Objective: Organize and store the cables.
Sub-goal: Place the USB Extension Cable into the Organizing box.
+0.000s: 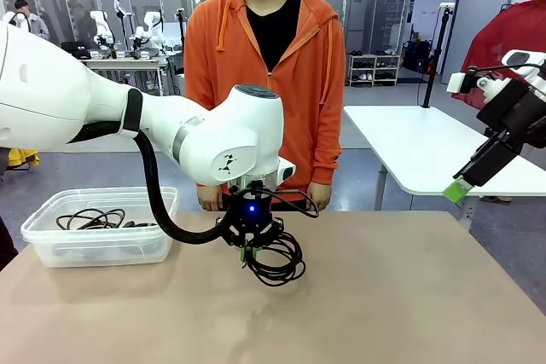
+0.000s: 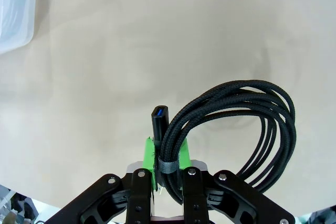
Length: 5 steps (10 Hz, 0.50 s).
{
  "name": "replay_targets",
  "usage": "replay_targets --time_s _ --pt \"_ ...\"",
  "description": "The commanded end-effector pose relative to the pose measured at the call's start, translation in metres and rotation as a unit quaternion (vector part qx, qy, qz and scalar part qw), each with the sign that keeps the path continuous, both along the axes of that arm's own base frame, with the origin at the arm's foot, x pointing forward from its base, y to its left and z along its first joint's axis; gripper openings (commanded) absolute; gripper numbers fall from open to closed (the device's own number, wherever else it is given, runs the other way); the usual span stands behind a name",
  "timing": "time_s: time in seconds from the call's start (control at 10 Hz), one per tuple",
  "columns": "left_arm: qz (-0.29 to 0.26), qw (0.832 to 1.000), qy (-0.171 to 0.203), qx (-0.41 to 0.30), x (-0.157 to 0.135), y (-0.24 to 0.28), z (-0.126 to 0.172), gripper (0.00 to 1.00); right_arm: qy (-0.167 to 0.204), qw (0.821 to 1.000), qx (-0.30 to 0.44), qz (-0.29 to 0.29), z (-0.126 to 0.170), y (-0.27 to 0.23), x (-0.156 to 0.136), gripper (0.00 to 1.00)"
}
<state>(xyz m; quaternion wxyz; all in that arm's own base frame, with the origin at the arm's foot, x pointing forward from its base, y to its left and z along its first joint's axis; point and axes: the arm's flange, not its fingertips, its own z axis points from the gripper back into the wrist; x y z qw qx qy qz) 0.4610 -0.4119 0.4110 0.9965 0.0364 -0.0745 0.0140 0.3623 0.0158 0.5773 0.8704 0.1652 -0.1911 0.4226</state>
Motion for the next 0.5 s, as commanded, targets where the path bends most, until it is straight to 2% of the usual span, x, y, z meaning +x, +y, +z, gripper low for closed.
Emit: replay_targets --time_s 0.0,0.2,0.4 --pt "-0.031 0.999 -0.016 -0.011 -0.003 0.010 0.019 0.19 0.002 1.000 0.002 -0.012 0.003 0.002 0.002 1.00" --pt "-0.095 0.995 -0.032 0.023 -0.012 0.044 0.064 0.19 0.002 1.000 0.002 -0.012 0.003 0.002 0.002 1.00" --pt "-0.128 0.990 -0.038 0.032 -0.012 0.086 0.097 0.19 0.002 1.000 0.002 -0.012 0.003 0.002 0.002 1.00"
